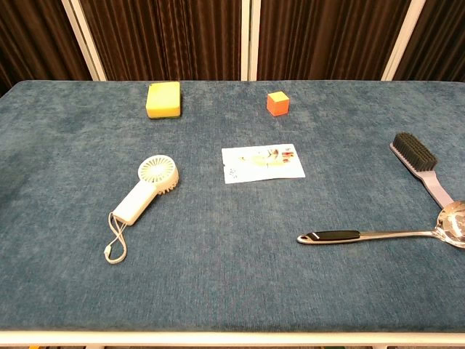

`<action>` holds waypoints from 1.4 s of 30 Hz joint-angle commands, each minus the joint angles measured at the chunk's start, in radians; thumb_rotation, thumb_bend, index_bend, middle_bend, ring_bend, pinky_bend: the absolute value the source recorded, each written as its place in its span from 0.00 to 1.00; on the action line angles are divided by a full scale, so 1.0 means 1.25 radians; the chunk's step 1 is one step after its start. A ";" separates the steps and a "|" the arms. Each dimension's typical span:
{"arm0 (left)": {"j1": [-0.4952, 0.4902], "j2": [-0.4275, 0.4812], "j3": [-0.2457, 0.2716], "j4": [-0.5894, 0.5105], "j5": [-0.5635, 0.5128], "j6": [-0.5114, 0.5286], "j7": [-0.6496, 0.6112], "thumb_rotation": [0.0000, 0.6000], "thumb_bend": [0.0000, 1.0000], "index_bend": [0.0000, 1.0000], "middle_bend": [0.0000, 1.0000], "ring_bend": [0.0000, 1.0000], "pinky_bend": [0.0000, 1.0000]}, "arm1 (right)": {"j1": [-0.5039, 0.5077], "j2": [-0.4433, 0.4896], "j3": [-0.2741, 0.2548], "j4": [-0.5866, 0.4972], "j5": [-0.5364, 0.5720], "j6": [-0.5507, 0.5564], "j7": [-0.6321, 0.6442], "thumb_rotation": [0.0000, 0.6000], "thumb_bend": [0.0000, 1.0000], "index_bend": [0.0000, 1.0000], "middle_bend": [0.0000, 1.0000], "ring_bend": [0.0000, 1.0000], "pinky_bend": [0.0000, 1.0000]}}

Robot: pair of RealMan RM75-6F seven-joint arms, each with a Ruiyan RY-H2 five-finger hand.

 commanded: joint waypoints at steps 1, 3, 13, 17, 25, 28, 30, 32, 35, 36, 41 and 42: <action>0.000 0.001 0.000 -0.001 -0.001 -0.002 -0.001 1.00 0.06 0.19 0.12 0.04 0.18 | 0.000 0.000 -0.001 0.000 -0.001 0.000 0.000 1.00 0.33 0.00 0.00 0.00 0.00; 0.000 0.002 0.001 -0.002 0.000 -0.002 -0.003 1.00 0.06 0.19 0.12 0.04 0.18 | -0.001 0.000 -0.001 0.000 -0.001 0.001 -0.001 1.00 0.33 0.00 0.00 0.00 0.00; -0.008 0.001 0.008 -0.001 0.034 0.005 -0.039 1.00 0.06 0.19 0.12 0.04 0.18 | 0.001 0.000 -0.001 -0.001 0.000 -0.002 -0.002 1.00 0.33 0.00 0.00 0.00 0.00; -0.012 0.004 0.013 -0.008 0.045 0.003 -0.044 1.00 0.06 0.19 0.12 0.04 0.19 | 0.001 0.000 0.000 -0.006 0.000 -0.001 -0.005 1.00 0.33 0.00 0.00 0.00 0.00; -0.021 0.004 0.024 -0.013 0.060 -0.014 -0.022 1.00 0.19 0.19 0.67 0.68 0.77 | 0.001 0.000 -0.009 -0.014 -0.007 -0.005 -0.018 1.00 0.33 0.00 0.00 0.00 0.00; -0.027 -0.002 0.036 -0.012 0.056 -0.041 -0.046 1.00 0.33 0.19 0.81 0.80 0.85 | 0.000 0.004 -0.006 -0.008 0.001 -0.007 -0.012 1.00 0.33 0.00 0.00 0.00 0.00; -0.032 -0.003 0.042 -0.012 0.059 -0.056 -0.052 1.00 0.41 0.19 0.85 0.84 0.86 | 0.000 0.005 -0.003 -0.008 0.008 -0.011 -0.006 1.00 0.33 0.00 0.00 0.00 0.00; -0.041 -0.005 0.048 -0.014 0.070 -0.067 -0.060 1.00 0.42 0.19 0.87 0.85 0.86 | 0.001 0.005 -0.003 -0.005 0.009 -0.013 -0.005 1.00 0.33 0.00 0.00 0.00 0.00; -0.053 -0.007 0.061 -0.013 0.096 -0.079 -0.082 1.00 0.41 0.19 0.90 0.87 0.86 | 0.001 0.003 -0.007 -0.002 0.005 -0.016 -0.007 1.00 0.33 0.00 0.00 0.00 0.00; -0.057 -0.008 0.066 -0.013 0.102 -0.084 -0.081 1.00 0.40 0.19 0.91 0.88 0.87 | 0.001 0.003 -0.008 -0.003 0.005 -0.016 -0.007 1.00 0.33 0.00 0.00 0.00 0.00; -0.088 -0.011 0.093 -0.033 0.136 -0.138 -0.093 1.00 0.40 0.19 0.91 0.88 0.87 | 0.001 0.006 -0.003 -0.005 0.008 -0.014 -0.005 1.00 0.33 0.00 0.00 0.00 0.00; -0.093 -0.015 0.094 -0.033 0.140 -0.145 -0.088 1.00 0.40 0.19 0.91 0.88 0.87 | 0.001 0.007 -0.003 -0.005 0.009 -0.014 -0.005 1.00 0.33 0.00 0.00 0.00 0.00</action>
